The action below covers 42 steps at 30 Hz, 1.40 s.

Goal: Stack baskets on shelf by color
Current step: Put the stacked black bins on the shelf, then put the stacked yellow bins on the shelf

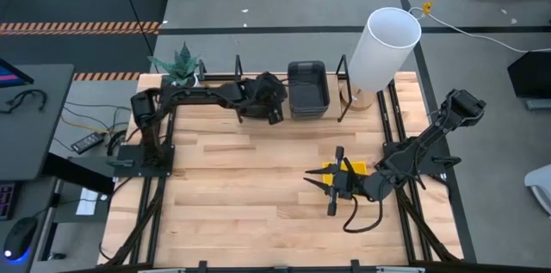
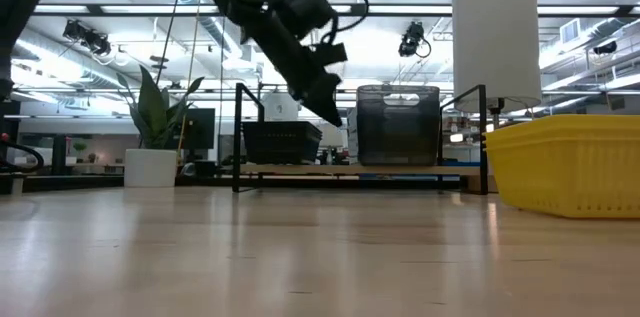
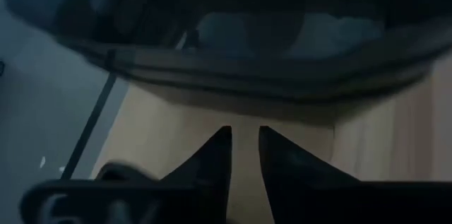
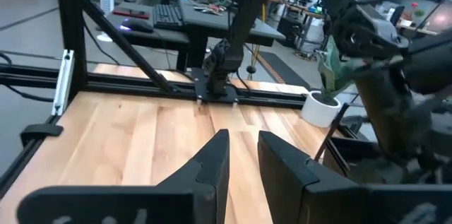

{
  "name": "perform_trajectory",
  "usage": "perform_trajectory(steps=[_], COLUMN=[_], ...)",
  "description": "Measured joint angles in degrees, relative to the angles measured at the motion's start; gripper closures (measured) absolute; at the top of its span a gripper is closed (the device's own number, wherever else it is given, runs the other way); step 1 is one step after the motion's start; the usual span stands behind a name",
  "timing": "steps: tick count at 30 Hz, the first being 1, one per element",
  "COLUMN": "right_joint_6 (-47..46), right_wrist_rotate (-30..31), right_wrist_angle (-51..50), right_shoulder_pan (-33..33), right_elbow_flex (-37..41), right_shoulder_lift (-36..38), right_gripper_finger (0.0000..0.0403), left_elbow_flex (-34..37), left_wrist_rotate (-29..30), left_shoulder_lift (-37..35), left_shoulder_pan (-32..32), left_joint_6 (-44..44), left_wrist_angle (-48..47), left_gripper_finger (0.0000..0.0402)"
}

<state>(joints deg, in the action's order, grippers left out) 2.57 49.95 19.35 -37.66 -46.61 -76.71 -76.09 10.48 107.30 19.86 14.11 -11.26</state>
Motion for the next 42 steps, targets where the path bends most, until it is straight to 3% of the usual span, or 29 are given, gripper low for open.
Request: perform_trajectory(steps=[9, 20, 35, 42], right_joint_6=[2.1, 4.2, 5.4, 6.6], right_wrist_rotate=[1.7, 3.6, 4.4, 9.6], right_wrist_angle=[0.5, 1.6, 1.9, 0.4], right_shoulder_pan=[-1.6, -1.6, -2.5, -5.2], right_elbow_flex=[0.0, 0.0, 0.0, 0.0], right_shoulder_lift=[0.0, 0.0, 0.0, 0.0], right_gripper_finger=[0.0322, 0.0322, 0.0322, 0.0322], left_elbow_flex=[0.0, 0.0, 0.0, 0.0], left_wrist_rotate=[4.0, 4.2, -6.7, -4.9], left_shoulder_lift=[5.7, 7.2, 8.8, 2.7], left_shoulder_pan=[-0.2, -0.3, 0.2, 0.1], left_joint_6=[4.9, 11.1, 11.9, 12.2], left_wrist_angle=[11.6, 18.7, 24.2, 19.0], left_gripper_finger=[0.0341, 0.0347, 0.0350, 0.0370])
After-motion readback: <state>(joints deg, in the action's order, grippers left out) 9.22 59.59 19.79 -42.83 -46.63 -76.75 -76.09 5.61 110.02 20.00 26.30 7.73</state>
